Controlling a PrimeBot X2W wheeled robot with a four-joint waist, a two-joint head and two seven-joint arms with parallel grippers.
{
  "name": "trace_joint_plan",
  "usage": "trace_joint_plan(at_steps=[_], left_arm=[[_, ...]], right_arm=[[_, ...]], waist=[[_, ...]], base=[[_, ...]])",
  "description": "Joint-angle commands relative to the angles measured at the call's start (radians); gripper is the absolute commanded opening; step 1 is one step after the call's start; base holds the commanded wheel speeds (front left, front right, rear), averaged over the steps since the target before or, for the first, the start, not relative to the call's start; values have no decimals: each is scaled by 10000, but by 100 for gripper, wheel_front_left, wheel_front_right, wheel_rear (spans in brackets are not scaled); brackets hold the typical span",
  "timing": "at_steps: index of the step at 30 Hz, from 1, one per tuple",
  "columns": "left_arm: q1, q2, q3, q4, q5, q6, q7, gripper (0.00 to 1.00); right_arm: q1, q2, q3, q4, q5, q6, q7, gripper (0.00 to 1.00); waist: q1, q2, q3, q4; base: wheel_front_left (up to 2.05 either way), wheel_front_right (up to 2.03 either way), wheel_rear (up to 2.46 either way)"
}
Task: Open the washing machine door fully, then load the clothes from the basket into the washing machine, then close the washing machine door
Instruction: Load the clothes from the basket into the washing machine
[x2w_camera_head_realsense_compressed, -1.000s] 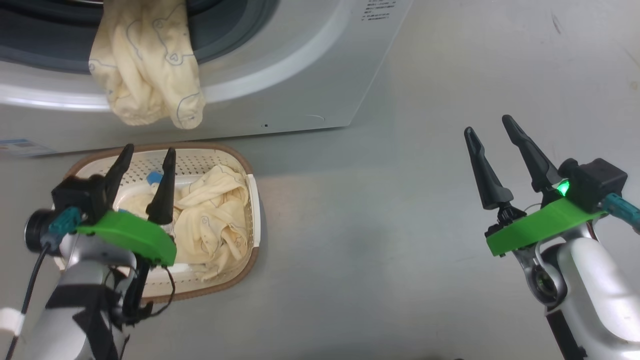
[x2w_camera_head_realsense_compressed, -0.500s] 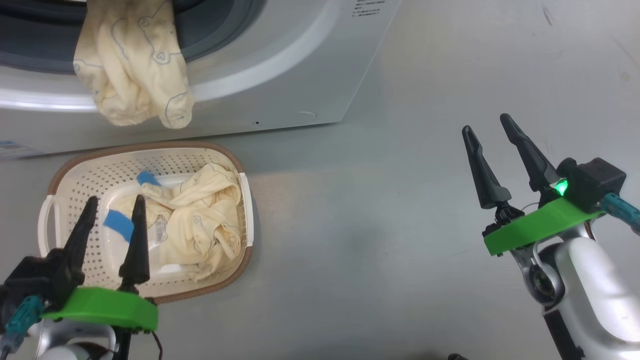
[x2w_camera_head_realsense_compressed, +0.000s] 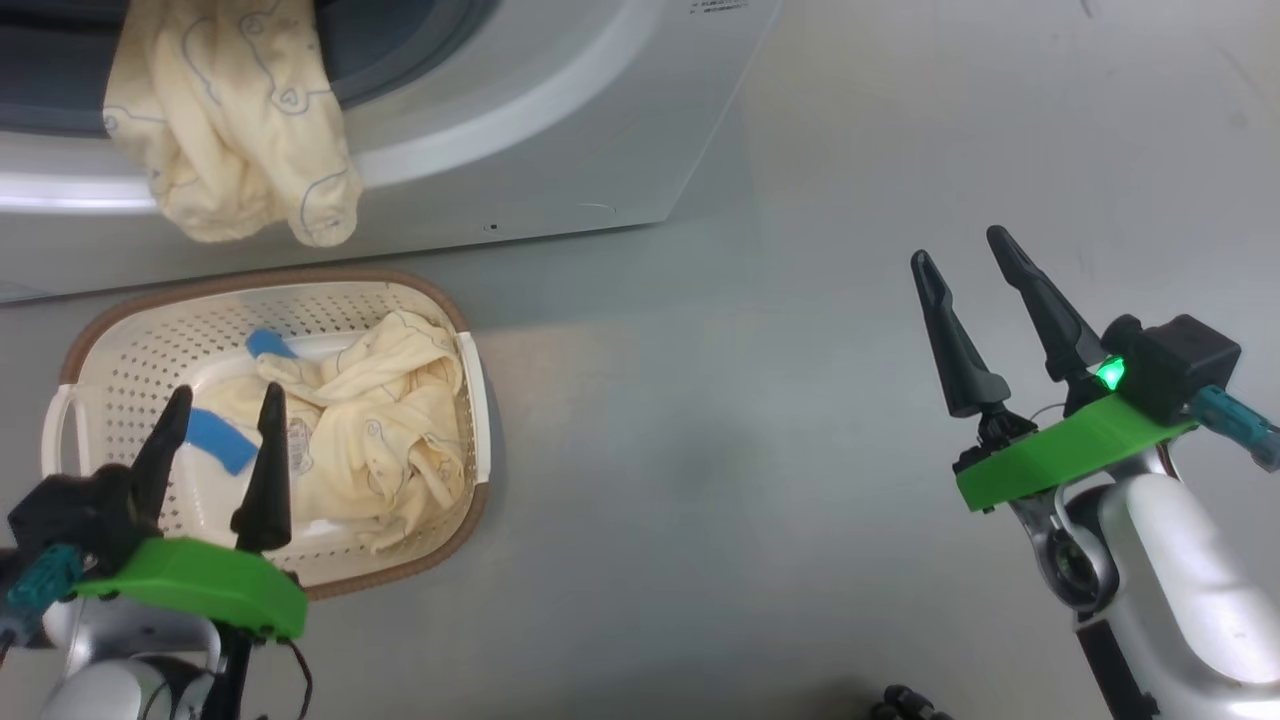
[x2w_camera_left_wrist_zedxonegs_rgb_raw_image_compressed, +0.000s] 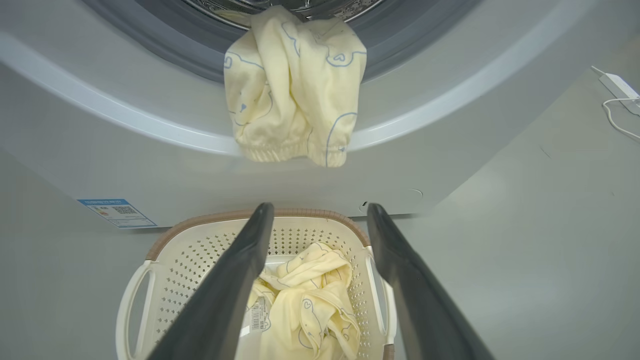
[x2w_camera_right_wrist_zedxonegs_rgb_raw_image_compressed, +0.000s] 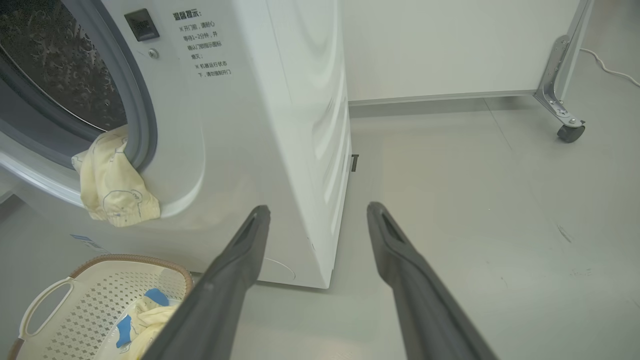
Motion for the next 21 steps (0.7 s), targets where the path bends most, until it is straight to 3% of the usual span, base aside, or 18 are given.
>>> trace_joint_plan(at_steps=[1,21], left_arm=[[-347,298,339,-152,-61,-59,67,100],[-4462,1031,255,3886,-483,-1298,289,100]], right_arm=[[-48,-54,168,-319,46,100,-65,100],[-487,83,214,-511,11,100,-65,100]], waist=[[0,-1,97,-61],[0,-1,1290,-422]], base=[[0,0,0],[0,0,0]])
